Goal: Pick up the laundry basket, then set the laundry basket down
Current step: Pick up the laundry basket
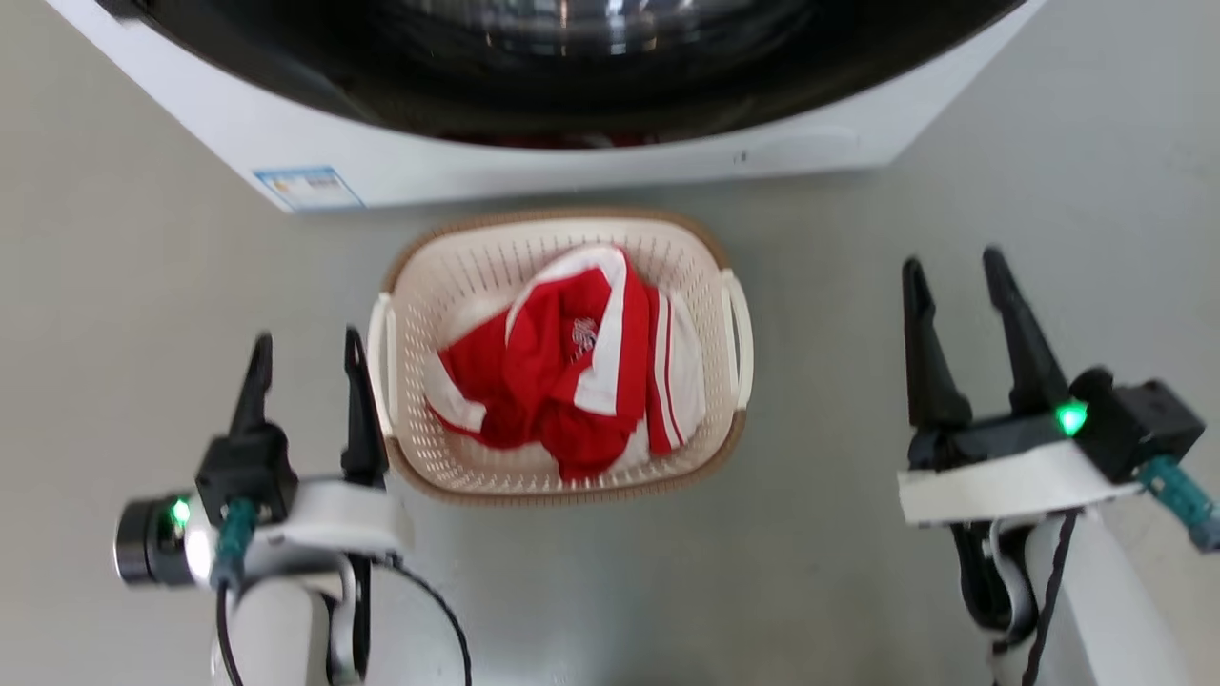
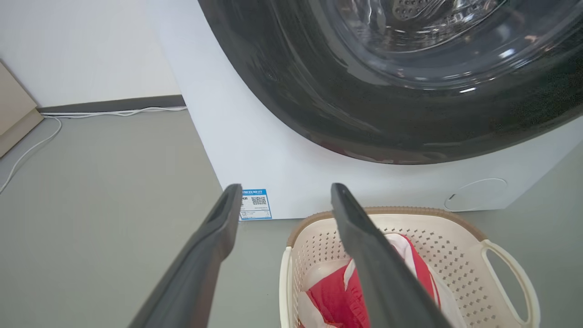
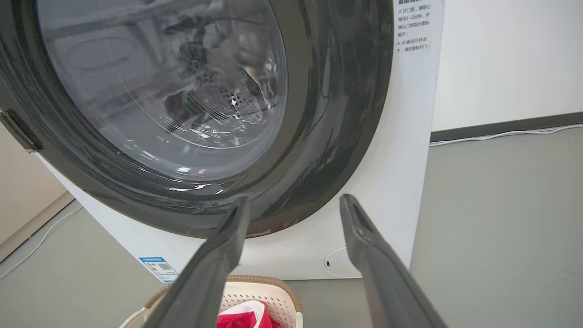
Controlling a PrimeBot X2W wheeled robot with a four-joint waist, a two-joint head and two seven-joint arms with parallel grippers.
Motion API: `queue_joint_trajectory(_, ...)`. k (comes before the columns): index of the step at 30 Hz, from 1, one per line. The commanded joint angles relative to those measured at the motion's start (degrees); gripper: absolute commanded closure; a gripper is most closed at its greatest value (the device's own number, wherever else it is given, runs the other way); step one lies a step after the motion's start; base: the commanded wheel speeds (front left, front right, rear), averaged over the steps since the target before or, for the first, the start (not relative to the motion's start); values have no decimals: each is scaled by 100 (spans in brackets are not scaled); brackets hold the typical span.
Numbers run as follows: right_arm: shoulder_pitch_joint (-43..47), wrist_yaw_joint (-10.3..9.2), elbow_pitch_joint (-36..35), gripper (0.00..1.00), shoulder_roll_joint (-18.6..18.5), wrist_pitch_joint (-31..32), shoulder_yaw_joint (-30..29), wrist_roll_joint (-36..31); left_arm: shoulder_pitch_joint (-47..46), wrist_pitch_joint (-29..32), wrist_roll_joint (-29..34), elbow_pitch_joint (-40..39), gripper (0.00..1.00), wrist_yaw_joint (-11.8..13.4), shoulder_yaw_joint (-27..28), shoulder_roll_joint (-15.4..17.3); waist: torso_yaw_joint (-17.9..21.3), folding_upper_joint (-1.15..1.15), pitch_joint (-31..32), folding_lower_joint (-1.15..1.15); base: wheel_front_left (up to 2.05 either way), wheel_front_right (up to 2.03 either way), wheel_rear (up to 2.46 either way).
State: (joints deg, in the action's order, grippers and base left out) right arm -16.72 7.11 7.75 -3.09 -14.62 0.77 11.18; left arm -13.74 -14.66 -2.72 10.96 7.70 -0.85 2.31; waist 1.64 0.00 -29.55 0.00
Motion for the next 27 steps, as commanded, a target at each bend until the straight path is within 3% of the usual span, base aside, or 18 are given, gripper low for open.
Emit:
queue_joint_trajectory(1,278,37,-34,0,22,-38,146,-43,354,-34,1,-240,0,99,94,72,-49,0,639,0,0,0,0)
queue_joint_trajectory(16,1494,37,333,0,22,-38,317,26,1854,-34,-156,-506,0,266,-117,59,-41,0,2430,0,0,0,0)
queue_joint_trajectory(27,1999,37,392,0,22,-38,373,90,2514,-34,-177,-653,0,297,-165,58,40,0,2976,0,0,0,0)
